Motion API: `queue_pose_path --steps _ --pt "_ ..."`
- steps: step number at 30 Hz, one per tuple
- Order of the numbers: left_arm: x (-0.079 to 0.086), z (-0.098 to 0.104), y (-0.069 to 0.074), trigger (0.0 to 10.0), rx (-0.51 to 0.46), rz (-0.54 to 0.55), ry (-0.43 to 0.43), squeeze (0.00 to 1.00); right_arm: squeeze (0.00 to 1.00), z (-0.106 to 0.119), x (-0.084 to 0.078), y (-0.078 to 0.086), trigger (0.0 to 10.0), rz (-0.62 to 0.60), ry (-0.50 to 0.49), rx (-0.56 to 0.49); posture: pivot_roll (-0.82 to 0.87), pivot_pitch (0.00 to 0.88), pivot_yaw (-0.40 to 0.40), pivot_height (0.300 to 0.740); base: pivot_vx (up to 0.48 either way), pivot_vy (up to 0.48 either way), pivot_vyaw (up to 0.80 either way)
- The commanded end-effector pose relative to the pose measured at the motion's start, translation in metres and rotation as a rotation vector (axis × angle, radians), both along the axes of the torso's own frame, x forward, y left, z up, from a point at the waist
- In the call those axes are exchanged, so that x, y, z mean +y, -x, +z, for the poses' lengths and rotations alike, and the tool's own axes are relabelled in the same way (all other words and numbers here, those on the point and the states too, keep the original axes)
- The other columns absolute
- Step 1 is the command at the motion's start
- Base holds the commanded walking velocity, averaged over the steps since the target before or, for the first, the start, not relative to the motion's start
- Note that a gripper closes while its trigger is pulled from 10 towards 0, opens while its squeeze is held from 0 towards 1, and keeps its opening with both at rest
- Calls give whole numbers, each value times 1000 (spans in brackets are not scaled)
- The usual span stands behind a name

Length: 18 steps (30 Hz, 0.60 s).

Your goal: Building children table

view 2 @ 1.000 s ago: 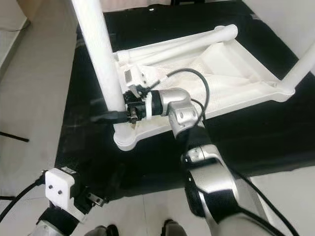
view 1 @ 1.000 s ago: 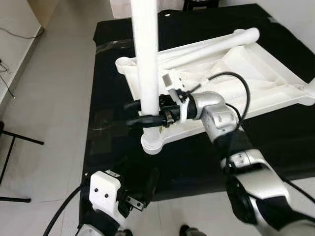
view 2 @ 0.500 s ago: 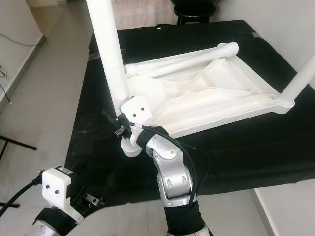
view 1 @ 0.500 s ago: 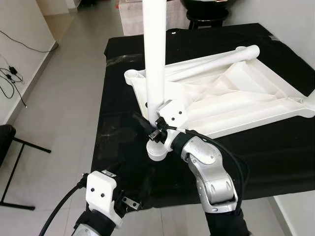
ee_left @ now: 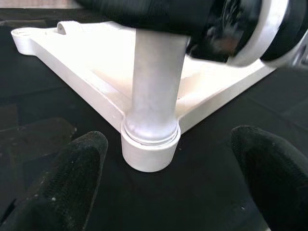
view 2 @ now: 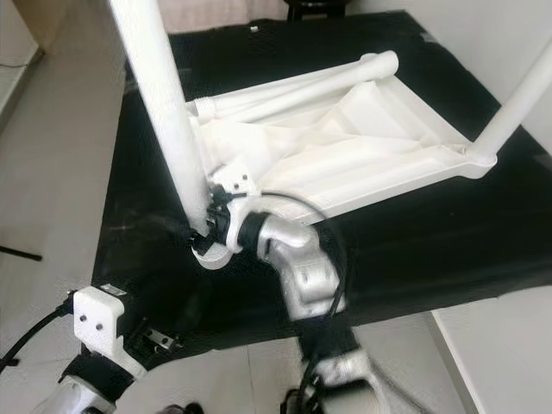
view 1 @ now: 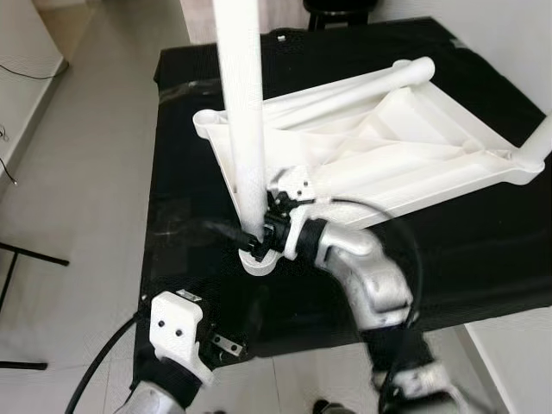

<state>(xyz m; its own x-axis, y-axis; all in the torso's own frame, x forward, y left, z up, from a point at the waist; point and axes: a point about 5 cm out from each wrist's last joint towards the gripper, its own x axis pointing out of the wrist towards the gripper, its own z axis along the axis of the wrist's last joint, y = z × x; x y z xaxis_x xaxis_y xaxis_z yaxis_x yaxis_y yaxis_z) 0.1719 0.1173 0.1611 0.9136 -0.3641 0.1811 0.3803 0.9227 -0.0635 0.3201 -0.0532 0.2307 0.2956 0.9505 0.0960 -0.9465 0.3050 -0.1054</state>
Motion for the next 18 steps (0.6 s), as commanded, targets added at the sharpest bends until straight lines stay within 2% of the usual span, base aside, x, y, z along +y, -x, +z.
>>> queue_pose_path --steps 1,3,4,7,8,10,11,13,16,17,18 --pt "0 -3 4 10000 24 3 0 0 1000 5 -9 -3 10000 185 30 -27 59 241 16 740 0 0 0" --pt "0 -3 4 10000 24 3 0 0 1000 5 -9 -3 10000 185 30 -27 59 241 16 740 0 0 0" --pt "-1 -3 5 10000 25 4 0 0 0 7 -13 -6 10000 252 62 -36 68 246 15 740 0 0 0" --pt "-1 -3 5 10000 25 4 0 0 0 7 -13 -6 10000 252 62 -36 68 246 15 740 0 0 0" --pt "-1 -2 7 10000 27 5 0 0 0 9 -16 -10 10000 311 81 -26 74 253 17 740 0 0 0" --pt "-1 -2 7 10000 27 5 0 0 0 9 -16 -10 10000 311 81 -26 74 253 17 740 0 0 0" --pt "-2 -2 10 10000 32 3 1 0 0 12 -17 -18 10000 345 92 -10 91 269 15 740 0 0 0" --pt "-4 -1 13 10000 36 1 0 0 0 15 -17 -24 10000 368 102 2 96 272 14 740 0 0 0" --pt "-4 -1 13 10000 36 1 0 0 0 15 -17 -24 10000 368 102 2 96 272 14 740 0 0 0" --pt "-4 -1 15 10000 39 -1 0 0 0 18 -17 -27 8510 389 106 12 101 274 13 740 0 0 0" --pt "-5 -1 17 10000 44 -3 0 0 0 22 -19 -28 0 453 131 7 101 278 12 740 0 0 0"
